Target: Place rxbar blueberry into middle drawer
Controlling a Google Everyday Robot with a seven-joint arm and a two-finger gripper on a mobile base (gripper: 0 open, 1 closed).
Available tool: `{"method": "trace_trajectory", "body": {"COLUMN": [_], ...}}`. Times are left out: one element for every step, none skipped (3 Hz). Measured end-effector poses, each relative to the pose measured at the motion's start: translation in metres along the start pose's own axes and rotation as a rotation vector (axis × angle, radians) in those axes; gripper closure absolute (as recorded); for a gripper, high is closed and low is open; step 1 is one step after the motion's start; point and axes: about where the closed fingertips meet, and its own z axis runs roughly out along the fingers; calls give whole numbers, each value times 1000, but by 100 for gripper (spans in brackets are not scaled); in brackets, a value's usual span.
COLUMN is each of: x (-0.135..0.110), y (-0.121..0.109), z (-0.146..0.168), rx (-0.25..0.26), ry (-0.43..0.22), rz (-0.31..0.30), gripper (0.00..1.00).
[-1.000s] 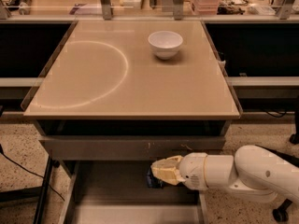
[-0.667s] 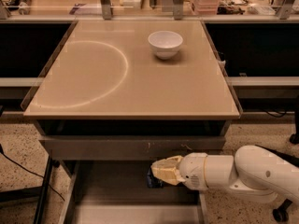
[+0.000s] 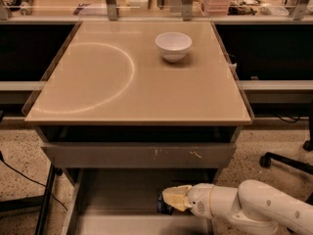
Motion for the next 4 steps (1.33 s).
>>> {"method": "trace_trajectory", "body": {"x": [38,57,59,59], "y": [-31,-55,-56,-56], "z": [21,43,46,46], "rx": [17,16,12,12], "ry": [20,55,61,61], "rz": [89,133,135,135], "gripper": [100,100,82,59]}}
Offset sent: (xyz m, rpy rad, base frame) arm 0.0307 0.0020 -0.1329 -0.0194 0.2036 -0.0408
